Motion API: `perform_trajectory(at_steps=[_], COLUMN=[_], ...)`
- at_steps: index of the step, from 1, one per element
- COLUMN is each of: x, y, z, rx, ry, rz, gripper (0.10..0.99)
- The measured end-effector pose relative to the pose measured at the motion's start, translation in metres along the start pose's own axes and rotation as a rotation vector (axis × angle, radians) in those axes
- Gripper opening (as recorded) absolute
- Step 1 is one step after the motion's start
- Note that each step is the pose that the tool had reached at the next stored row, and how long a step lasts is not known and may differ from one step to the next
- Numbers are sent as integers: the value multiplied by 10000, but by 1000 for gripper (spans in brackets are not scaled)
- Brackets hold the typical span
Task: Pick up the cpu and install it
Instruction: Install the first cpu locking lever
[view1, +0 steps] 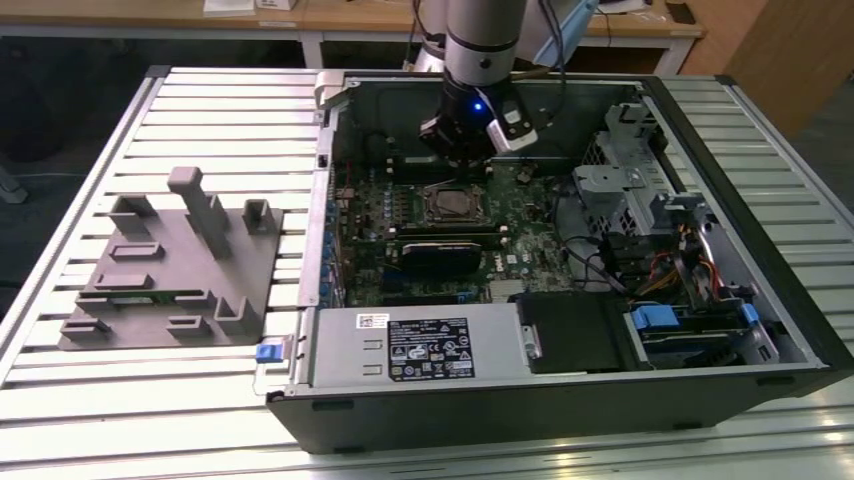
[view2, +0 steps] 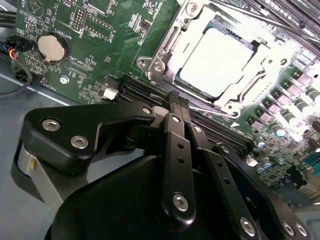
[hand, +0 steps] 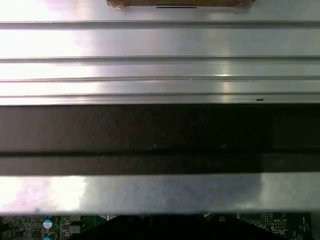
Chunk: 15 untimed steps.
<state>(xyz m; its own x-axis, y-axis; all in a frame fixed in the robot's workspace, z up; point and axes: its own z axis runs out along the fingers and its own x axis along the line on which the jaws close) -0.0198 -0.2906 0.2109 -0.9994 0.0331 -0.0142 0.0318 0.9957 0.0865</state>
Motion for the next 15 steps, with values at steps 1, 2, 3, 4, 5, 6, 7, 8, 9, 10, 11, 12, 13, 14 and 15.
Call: perform_trajectory(at_steps=[1, 2, 3, 4, 5, 6, 7, 8, 9, 10, 11, 12, 13, 14, 15], x=[-4, -7, -11, -15, -19, -22, -26, -30, -33, -36, -38, -38, -39, -39, -40], y=[-1, -2, -2, -3, -4, -4, -5, -5, -5, -5, -5, -6, -6, -6, -5], z=[10, 21, 32, 43, 54, 65, 74, 85, 93, 100, 105, 107, 106, 106, 107], rx=[0, 0, 1, 1, 0, 1, 3, 5, 7, 8, 8, 8, 9, 10, 9], ry=[0, 0, 1, 1, 1, 0, 1, 0, 0, 1, 0, 1, 1, 1, 1], rz=[0, 0, 0, 0, 0, 0, 0, 0, 0, 0, 0, 1, 2, 1, 0], gripper=[106, 106, 106, 106, 106, 106, 106, 106, 106, 106, 106, 106, 106, 106, 106])
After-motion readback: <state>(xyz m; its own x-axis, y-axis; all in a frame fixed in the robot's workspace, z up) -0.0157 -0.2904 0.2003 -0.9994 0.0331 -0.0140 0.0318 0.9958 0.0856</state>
